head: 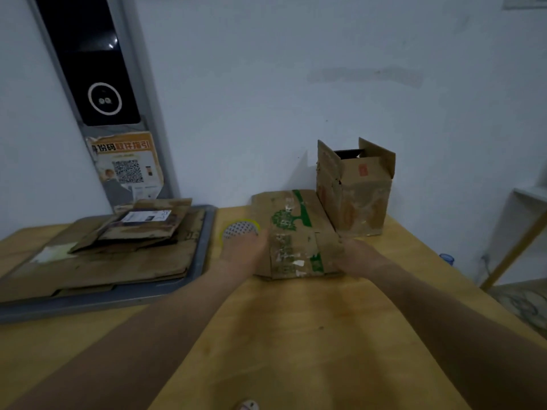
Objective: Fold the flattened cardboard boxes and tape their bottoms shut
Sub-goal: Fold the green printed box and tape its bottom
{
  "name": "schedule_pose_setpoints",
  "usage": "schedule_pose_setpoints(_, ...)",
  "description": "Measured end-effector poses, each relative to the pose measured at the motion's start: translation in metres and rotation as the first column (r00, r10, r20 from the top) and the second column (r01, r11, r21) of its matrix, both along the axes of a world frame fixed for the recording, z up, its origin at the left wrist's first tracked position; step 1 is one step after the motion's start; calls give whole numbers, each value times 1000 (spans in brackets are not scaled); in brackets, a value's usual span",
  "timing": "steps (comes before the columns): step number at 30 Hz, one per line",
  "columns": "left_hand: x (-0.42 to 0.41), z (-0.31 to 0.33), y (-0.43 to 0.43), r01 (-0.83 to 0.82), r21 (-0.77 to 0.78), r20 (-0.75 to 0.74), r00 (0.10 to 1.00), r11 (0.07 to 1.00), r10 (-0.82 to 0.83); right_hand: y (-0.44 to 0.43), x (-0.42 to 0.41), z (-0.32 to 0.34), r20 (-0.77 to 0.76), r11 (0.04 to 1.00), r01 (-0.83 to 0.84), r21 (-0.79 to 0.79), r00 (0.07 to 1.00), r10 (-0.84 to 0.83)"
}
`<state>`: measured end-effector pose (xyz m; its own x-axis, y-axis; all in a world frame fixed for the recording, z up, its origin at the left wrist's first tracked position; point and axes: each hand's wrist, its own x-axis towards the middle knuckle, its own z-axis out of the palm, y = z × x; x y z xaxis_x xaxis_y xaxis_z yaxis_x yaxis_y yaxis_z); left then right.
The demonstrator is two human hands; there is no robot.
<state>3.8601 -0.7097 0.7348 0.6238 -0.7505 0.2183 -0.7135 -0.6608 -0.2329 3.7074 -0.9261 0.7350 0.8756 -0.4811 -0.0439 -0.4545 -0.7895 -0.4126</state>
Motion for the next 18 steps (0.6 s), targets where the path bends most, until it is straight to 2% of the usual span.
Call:
schedule_pose_setpoints(2,7,-8,3,-28,12,-74,997,1000,29,2,10,-5,38,994,71,85,997,-74)
schedule_pose_setpoints(5,17,-19,5,-67,-52,-246,968,996,53,-4,28,-14,85,972,146,183,983,-164)
schedule_pose_setpoints(12,37,-38,18,-105,-114,-376,925,988,55,-15,57,-20,197,845,248,474,906,-376)
schedule_pose_setpoints(15,41,-30,27,-130,-188,-442,896,973,34,-6,58,-4,232,836,221,503,897,-377)
schedule_pose_setpoints(18,38,-7,37,-197,-313,-503,864,929,14,11,53,24,273,891,189,414,907,-320)
